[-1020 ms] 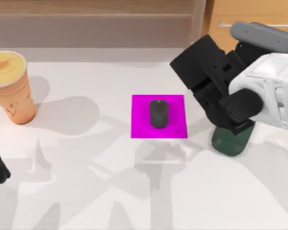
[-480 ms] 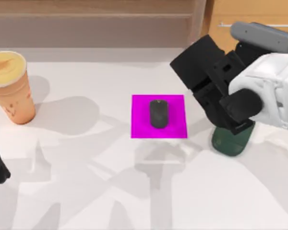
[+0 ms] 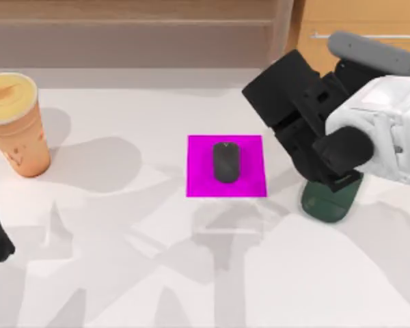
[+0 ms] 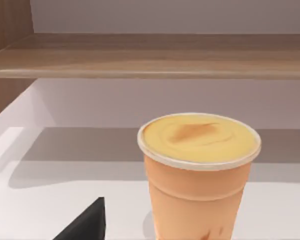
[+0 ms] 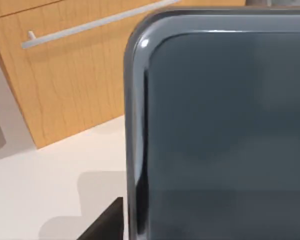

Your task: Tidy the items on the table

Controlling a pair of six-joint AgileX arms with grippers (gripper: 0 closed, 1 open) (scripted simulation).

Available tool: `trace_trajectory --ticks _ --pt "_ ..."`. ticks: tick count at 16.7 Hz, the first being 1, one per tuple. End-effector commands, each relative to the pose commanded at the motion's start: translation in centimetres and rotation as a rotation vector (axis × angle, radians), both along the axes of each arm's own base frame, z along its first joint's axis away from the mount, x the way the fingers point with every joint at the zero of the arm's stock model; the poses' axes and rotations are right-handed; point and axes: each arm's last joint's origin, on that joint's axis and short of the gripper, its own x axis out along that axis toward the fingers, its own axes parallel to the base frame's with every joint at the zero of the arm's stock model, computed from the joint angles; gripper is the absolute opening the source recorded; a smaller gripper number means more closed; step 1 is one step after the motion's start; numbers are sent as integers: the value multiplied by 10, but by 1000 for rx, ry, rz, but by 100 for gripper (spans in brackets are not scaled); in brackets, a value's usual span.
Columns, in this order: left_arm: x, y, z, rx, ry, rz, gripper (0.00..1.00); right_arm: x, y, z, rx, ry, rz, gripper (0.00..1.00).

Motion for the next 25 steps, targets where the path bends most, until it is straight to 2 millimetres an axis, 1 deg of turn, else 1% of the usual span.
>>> trace_trajectory --ticks 1,10,12,15,17,20,22,25 --pt "0 0 0 0 0 0 100 0 0 0 0 0 0 100" --pt "0 0 0 0 0 0 100 -1 1 0 4 -3 4 100" --pt "0 0 0 0 0 0 100 -6 12 2 48 -33 33 100" --pt "0 0 0 0 0 0 100 -21 32 9 139 -90 92 100" --pt "0 0 0 0 0 0 100 -30 36 16 172 -108 113 100" --pt "0 0 0 0 0 0 100 -38 27 23 153 -97 102 100" --pt "0 0 0 0 0 0 100 -37 17 17 100 -64 68 100" --pt "0 0 0 0 0 0 100 -31 2 2 10 -7 9 100"
